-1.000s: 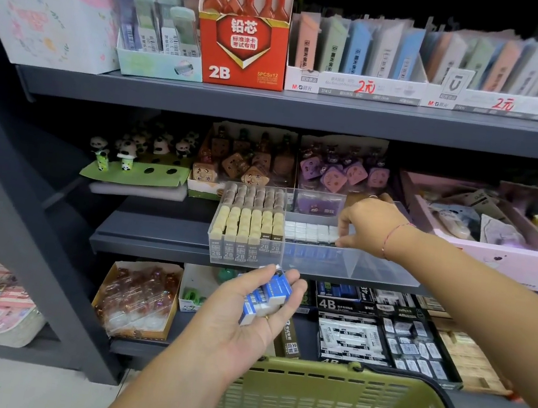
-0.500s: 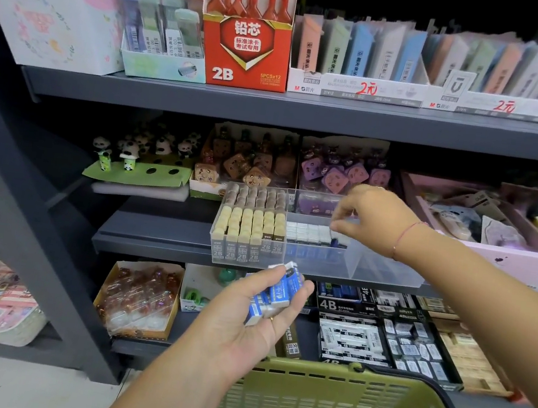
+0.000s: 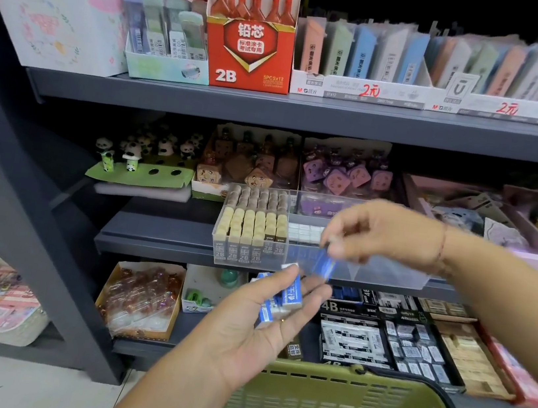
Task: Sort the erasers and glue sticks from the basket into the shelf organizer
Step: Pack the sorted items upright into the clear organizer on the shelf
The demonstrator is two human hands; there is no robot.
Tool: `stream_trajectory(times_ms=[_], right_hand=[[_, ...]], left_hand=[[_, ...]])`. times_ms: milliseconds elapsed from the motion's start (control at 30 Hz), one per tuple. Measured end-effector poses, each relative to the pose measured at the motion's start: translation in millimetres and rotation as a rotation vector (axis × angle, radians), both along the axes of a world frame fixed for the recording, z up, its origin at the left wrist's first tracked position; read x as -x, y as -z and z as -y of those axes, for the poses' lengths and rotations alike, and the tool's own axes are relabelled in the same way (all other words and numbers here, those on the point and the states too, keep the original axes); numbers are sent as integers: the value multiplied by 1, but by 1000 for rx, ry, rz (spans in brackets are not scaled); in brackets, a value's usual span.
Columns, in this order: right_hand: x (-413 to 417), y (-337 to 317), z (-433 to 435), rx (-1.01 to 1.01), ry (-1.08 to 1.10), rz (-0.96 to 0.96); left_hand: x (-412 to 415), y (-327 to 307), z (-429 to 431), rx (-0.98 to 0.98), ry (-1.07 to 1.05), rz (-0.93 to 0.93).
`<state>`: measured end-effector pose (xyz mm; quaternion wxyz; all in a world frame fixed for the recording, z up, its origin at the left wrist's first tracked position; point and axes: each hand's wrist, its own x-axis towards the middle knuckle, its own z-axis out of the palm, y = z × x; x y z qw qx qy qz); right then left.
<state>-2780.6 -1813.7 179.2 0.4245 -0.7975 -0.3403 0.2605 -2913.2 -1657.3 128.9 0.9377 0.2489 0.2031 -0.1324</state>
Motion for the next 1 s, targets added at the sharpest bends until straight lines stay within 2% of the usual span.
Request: stream_trajectory(times_ms=[100,167,333,533,700,1000], right_hand=[[-33,-18,17,-33,314,193],[-50,-19,23,87,374,283],[-66,-3,10,451,310,455],[-69,12,-3,684,252,583],[-74,31,-6,723,244,656],[-72,30,-9,753,242,611]], left_hand=[[-2,2,-2,9,-48,-35],[-3,4,-3,8,-59,-47],[-5,4,-2,3,-58,-50],[-4,5,-5,10,-65,-46],[-4,4,-6,15,-66,-46],[-2,3,-5,11,-70,-48]])
